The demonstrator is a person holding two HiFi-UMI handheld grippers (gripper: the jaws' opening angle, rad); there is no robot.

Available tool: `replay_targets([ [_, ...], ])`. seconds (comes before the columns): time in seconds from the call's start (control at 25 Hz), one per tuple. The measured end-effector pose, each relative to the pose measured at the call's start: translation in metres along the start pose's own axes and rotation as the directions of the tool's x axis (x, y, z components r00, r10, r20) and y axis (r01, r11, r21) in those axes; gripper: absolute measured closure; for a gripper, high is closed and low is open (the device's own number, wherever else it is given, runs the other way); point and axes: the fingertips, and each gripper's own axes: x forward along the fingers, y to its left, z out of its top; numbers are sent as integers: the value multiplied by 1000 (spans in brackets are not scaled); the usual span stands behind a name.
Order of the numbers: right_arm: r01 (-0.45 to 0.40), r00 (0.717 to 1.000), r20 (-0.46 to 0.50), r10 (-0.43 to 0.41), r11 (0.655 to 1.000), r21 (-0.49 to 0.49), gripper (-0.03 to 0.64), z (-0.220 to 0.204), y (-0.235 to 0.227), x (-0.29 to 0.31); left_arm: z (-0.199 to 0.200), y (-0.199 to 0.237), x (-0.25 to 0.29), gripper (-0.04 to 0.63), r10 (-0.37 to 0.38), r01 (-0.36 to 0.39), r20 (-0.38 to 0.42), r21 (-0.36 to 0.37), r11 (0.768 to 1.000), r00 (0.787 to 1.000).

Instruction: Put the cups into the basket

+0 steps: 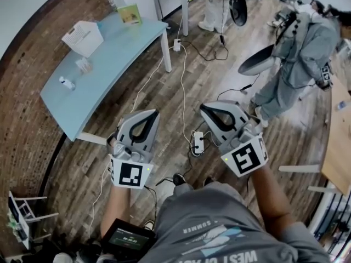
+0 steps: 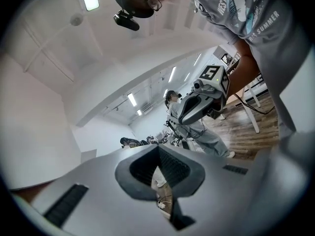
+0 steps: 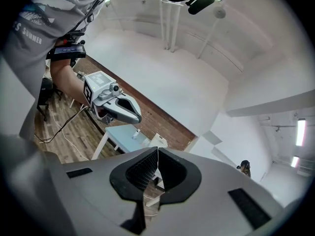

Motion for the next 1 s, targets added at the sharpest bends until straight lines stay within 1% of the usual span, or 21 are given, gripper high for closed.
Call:
replay_targets([
  [0.2,32,999,-25,-32,999,-4,603,6,-5,22,-18,18,0,597,-14,14,27,-9,1000,1000],
  [0.48,20,999,-37,-19,1000,2,603,-6,-16,41,-31,25,22,597,-27,28,44,-30,999,999],
  [0.64,-2,999,-32,2,1000,9,603,-24,-32,54,-45,31,48,597,-25,26,12,-38,999,1000],
  [0.76,-23,1000,-8,23,1000,18,603,-36,-47,66,-47,38,64,597,-21,21,-1,-24,999,1000],
  [0.84,-36,999,11,36,999,17,603,-42,-60,73,-50,47,77,597,-2,2,-12,-20,1000,1000],
  [1.0,-65,997,43,65,998,12,603,-55,-81,86,-59,56,99,597,33,-34,-50,-34,999,998],
])
